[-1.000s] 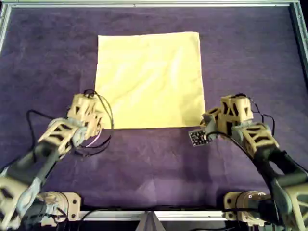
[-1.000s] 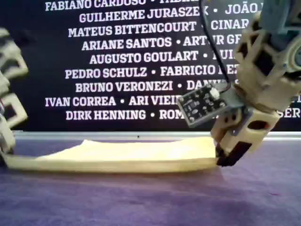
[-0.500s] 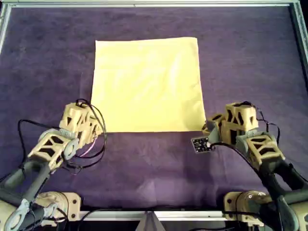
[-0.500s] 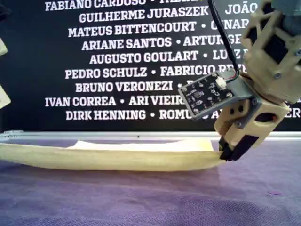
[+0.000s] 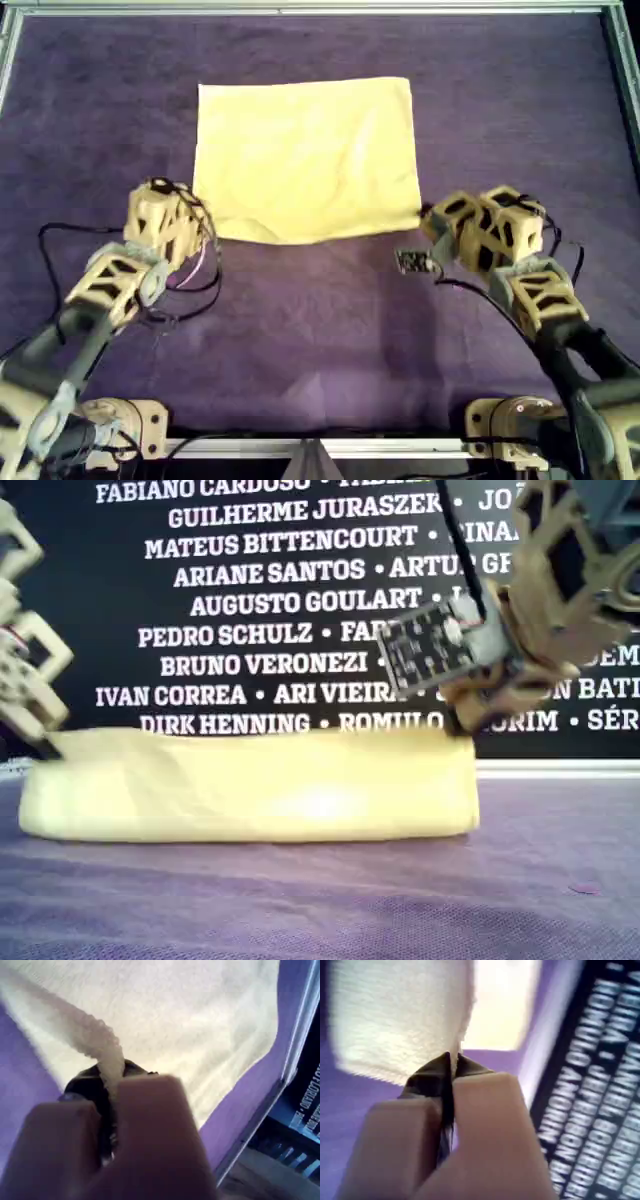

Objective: Fold a cloth

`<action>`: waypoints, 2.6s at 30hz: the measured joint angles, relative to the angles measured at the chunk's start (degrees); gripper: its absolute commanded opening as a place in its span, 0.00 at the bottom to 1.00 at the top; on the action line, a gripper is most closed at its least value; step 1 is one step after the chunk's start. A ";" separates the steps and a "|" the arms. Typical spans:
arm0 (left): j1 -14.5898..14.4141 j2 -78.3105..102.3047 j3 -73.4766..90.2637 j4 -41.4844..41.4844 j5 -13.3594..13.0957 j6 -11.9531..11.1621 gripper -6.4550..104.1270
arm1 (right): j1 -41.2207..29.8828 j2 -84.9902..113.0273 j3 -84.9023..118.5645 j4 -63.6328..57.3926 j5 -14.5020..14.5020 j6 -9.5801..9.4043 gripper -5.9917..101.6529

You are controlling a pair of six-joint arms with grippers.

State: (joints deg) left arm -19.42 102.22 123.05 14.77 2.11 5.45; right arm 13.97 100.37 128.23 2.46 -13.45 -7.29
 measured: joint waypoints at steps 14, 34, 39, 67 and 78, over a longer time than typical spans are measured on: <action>3.69 -28.30 -31.11 -0.70 0.09 0.00 0.05 | 0.00 -36.21 -34.10 -11.43 0.00 0.18 0.05; 7.65 -60.12 -75.94 -0.70 0.09 0.00 0.05 | -0.79 -66.53 -77.34 -11.43 0.09 0.18 0.05; 8.09 -63.19 -80.07 -0.70 0.09 0.00 0.05 | -2.11 -70.40 -81.74 -11.43 0.09 0.00 0.06; 8.09 -70.14 -84.81 -0.70 0.35 0.00 0.82 | -3.87 -79.89 -94.39 -11.43 0.00 0.00 0.42; 10.28 -69.96 -84.81 -0.44 0.18 0.00 0.84 | -3.69 -79.45 -94.39 -11.43 -0.18 0.00 0.45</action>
State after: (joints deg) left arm -9.14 32.26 38.23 14.33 2.29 5.45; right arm 10.28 20.92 33.84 -8.96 -13.62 -7.29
